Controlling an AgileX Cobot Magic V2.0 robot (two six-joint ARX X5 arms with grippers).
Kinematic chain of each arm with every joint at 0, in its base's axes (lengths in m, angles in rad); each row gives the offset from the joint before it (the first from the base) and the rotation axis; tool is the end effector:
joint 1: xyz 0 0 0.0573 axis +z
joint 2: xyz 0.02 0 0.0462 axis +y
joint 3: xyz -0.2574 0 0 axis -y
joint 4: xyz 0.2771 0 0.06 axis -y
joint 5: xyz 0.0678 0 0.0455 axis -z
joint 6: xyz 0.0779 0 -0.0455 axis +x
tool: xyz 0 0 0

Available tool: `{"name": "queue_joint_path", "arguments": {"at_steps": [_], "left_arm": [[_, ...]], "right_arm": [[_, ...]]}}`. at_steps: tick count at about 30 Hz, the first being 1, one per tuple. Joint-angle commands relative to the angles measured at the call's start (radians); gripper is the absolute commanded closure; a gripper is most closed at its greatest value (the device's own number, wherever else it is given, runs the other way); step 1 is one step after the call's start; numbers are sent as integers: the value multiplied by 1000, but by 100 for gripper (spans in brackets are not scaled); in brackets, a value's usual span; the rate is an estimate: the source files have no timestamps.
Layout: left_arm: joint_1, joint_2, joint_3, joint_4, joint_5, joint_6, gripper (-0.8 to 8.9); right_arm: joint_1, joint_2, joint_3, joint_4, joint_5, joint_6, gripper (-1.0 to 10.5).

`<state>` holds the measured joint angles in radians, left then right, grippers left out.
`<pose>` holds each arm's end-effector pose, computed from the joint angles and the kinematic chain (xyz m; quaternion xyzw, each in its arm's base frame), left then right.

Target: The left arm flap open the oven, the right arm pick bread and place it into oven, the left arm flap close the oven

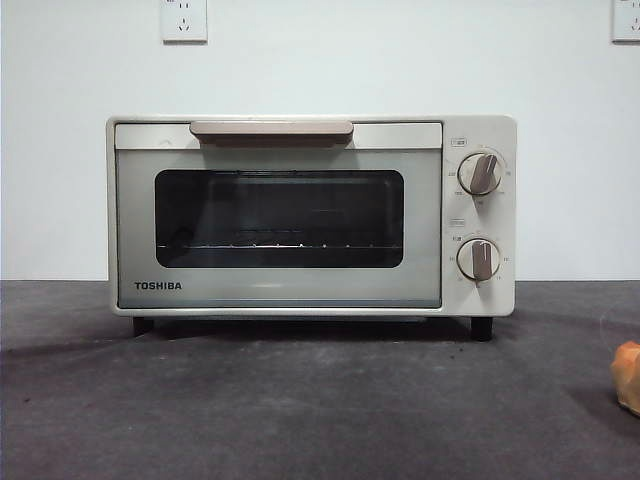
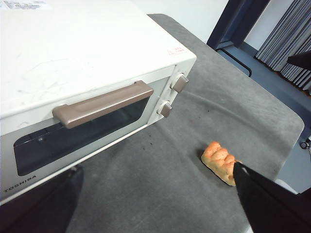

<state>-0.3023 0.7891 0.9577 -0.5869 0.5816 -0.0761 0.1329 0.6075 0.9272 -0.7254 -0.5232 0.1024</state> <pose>0.2003 -0.1073 0.3378 -0.0625 0.2214 -0.4103 0.8825 0.1704 0.0621 0.3411 0.0865 0.2135 0.3051 0.9240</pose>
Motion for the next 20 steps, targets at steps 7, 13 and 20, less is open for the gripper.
{"name": "queue_joint_path", "arguments": {"at_steps": [7, 13, 20], "left_arm": [[-4, 6, 19, 11, 2, 10, 314], [-4, 6, 19, 11, 2, 8, 315], [-4, 6, 19, 5, 2, 8, 314]], "right_arm": [[4, 6, 19, -9, 0, 27, 410], [4, 52, 19, -82, 0, 28, 410], [50, 169, 19, -203, 69, 22, 410]]}}
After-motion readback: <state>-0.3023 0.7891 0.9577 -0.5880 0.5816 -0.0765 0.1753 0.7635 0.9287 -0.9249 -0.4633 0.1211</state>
